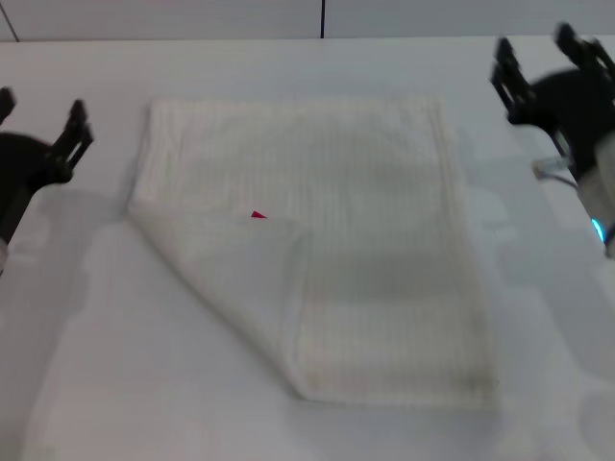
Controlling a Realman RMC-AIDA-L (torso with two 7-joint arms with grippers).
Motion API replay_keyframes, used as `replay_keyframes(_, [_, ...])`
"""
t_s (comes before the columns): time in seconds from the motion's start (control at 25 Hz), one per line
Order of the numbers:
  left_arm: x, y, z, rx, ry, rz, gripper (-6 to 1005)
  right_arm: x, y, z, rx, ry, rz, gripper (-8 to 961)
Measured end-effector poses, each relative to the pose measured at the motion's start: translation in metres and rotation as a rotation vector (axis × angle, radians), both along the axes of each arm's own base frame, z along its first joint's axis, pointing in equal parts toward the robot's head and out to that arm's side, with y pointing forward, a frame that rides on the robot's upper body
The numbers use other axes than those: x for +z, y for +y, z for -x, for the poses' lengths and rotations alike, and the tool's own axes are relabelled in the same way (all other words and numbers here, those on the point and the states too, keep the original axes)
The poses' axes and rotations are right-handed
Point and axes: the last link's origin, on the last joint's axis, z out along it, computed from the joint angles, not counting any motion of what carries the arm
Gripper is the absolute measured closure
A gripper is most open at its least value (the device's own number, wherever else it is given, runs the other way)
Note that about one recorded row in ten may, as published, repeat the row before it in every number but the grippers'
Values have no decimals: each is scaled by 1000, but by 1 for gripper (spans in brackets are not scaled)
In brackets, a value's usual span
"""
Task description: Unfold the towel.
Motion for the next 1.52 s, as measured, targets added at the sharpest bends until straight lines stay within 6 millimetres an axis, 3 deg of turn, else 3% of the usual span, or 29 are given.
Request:
replay_keyframes(0.04, [0, 0, 0, 0, 0, 0, 189, 1, 7, 10, -18, -12, 42, 298])
replay_keyframes(0.12, [6, 16, -31, -6, 37, 98, 189, 9, 21, 29, -50, 6, 125, 309])
replay_keyframes(0.16, [7, 17, -37, -8, 44, 117, 189, 14, 26, 36, -62, 21, 172, 314])
replay_keyframes(0.32, [9, 21, -62, -12, 97, 226, 189, 40, 41, 51, -79, 107, 338, 337])
replay_keyframes(0.52, [6, 27, -88, 56, 168, 362, 190, 63, 68, 48, -177, 235, 517, 582])
replay_keyframes(0.76, [-3, 26, -121, 90, 288, 473, 190, 64, 105, 35, -428, 224, 685, 785])
replay_keyframes(0.84, [-3, 27, -125, 97, 301, 490, 190, 61, 113, 35, -473, 202, 718, 954])
replay_keyframes(1.0, [-11, 30, -143, 96, 351, 635, 190, 53, 122, 36, -527, 163, 761, 954])
replay_keyframes(1.24, [-16, 31, -146, 84, 354, 706, 190, 40, 136, 43, -598, 111, 814, 954])
replay_keyframes(1.52, [-39, 30, -146, 76, 351, 801, 191, 13, 145, 48, -659, 29, 890, 954])
